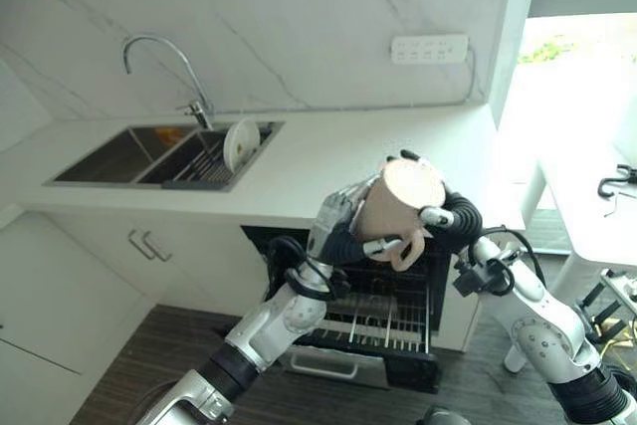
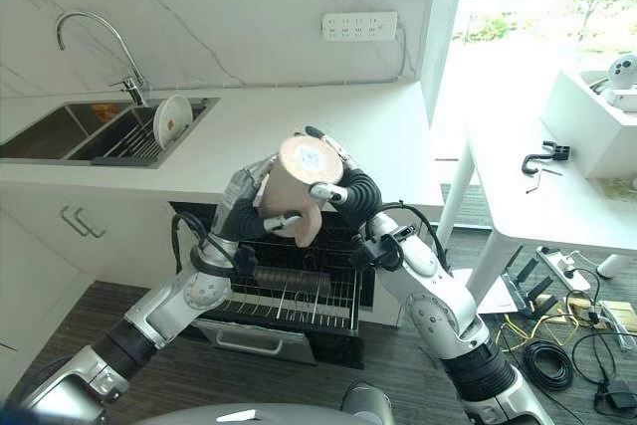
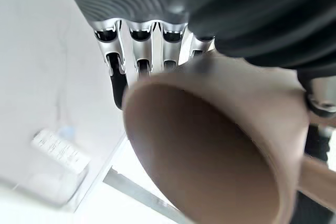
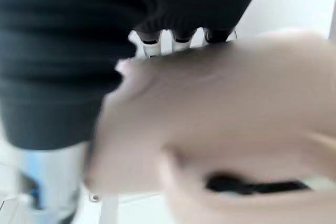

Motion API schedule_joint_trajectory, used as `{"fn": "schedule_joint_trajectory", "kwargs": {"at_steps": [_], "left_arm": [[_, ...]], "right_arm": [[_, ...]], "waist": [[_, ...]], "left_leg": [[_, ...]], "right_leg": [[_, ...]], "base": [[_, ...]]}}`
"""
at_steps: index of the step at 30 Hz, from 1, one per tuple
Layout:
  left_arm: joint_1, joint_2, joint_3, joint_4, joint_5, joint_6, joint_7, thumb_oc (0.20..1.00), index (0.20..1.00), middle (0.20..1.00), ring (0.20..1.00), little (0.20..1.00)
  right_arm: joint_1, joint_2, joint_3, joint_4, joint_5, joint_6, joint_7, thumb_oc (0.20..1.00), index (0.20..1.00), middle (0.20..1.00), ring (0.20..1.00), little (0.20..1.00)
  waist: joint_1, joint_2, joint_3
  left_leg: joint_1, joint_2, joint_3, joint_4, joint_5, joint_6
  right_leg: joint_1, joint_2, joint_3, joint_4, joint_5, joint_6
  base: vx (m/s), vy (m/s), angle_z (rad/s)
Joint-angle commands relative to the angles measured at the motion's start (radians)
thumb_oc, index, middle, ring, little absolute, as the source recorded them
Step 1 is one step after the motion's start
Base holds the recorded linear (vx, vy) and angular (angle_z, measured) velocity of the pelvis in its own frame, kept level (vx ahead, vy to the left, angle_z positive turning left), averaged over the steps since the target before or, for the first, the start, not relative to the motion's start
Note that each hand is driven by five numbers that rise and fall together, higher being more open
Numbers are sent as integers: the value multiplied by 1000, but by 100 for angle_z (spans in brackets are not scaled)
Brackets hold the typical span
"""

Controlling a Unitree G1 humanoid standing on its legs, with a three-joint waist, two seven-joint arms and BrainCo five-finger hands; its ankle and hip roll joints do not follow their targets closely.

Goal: Place the dishes in the dishwasher.

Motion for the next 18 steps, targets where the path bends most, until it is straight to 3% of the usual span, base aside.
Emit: {"fn": "schedule_joint_trajectory", "kwargs": {"at_steps": [1, 6, 18], "left_arm": [[-55, 36, 13, -6, -32, 8, -33, 200, 200, 200, 200, 200], [-10, 27, 62, 19, -130, 8, -65, 200, 200, 200, 200, 200], [-10, 16, 131, -65, -186, -21, -41, 200, 200, 200, 200, 200]], "right_arm": [[-119, 72, -29, -98, -20, -63, 37, 1000, 1000, 1000, 1000, 1000], [-106, 58, -54, -110, -54, -65, 22, 1000, 1000, 1000, 1000, 1000], [-109, 46, -62, -116, -121, -45, 3, 1000, 1000, 1000, 1000, 1000]], "waist": [[-29, -71, 46], [-27, -70, 50], [-16, -72, 54]], "left_leg": [[9, -33, 25, 158, -218, 21], [8, -32, 28, 158, -213, 21], [13, -36, 18, 158, -218, 25]], "right_leg": [[169, 27, 40, -265, 107, 113], [166, 27, 42, -265, 111, 109], [177, 24, 37, -265, 109, 107]], "base": [[0, 0, 0], [0, 0, 0], [17, 2, 0]]}}
